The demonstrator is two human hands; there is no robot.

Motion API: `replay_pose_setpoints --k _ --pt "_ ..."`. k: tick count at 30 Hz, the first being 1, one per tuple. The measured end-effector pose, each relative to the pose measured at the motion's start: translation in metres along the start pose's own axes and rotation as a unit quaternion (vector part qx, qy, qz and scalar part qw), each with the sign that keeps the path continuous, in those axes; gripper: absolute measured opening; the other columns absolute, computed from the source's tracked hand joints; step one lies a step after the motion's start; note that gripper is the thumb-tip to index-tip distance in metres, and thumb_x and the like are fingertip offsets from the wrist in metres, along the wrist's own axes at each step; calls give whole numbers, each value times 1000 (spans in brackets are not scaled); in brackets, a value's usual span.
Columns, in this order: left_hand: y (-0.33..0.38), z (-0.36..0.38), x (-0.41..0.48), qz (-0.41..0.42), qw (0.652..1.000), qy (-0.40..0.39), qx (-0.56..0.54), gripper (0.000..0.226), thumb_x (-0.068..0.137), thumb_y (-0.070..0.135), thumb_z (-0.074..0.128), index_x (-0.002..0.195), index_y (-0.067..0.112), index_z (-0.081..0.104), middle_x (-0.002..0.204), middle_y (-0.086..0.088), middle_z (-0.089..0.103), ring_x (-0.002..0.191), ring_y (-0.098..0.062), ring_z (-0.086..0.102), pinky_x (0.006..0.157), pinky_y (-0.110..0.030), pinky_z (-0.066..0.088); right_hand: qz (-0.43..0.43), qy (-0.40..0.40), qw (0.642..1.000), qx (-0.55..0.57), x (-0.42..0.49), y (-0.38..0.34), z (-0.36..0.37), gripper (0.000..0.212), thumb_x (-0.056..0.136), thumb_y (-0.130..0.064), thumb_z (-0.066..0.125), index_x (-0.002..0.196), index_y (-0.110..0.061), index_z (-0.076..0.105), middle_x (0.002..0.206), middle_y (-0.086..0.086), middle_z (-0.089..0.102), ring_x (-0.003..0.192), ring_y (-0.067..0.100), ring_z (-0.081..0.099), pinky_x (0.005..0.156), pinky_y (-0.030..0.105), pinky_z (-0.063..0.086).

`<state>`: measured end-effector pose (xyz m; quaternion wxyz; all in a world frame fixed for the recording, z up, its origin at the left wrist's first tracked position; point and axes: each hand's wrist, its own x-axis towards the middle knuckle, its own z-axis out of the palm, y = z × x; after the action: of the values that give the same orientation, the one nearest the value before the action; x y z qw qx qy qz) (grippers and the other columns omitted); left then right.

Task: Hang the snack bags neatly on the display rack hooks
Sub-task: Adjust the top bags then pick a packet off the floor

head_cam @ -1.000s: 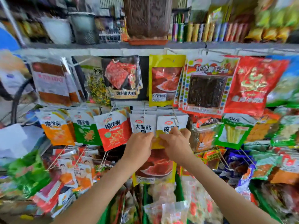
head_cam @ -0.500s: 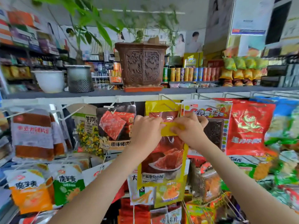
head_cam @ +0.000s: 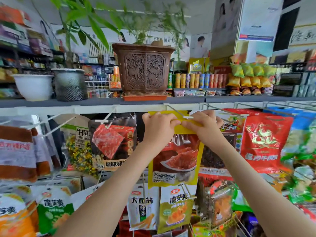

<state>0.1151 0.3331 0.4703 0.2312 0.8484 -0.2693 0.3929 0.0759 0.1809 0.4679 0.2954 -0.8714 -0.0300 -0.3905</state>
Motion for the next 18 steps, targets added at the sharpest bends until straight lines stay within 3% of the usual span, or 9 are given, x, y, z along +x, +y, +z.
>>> replay_pose_setpoints --k 5,12,15,18 --pt "8 4 -1 -5 1000 7 -10 26 95 41 45 93 27 68 88 7 68 93 -16 51 69 -30 9 5 -9 1000 21 6 7 -1 23 85 -35 64 96 -15 68 86 -27 43 114 12 28 99 37 10" --pt "0 16 0 -34 999 -26 -5 25 98 30 42 98 28 67 92 7 68 94 -18 51 66 -31 8 32 -9 999 -35 10 5 17 22 87 -37 59 90 -18 69 86 -14 51 116 20 30 89 31 11" --pt "-3 24 -1 -22 999 -17 26 23 97 31 43 106 27 65 97 5 69 95 -20 52 70 -32 11 41 11 997 -67 16 6 25 28 89 -31 57 88 -4 64 72 -10 35 121 23 31 92 32 12" --pt "-12 31 3 1 998 -33 51 23 97 27 44 113 26 60 101 4 68 95 -21 54 73 -33 13 41 4 996 -85 24 8 32 30 91 -29 54 88 0 61 68 -8 28 122 25 31 94 35 16"
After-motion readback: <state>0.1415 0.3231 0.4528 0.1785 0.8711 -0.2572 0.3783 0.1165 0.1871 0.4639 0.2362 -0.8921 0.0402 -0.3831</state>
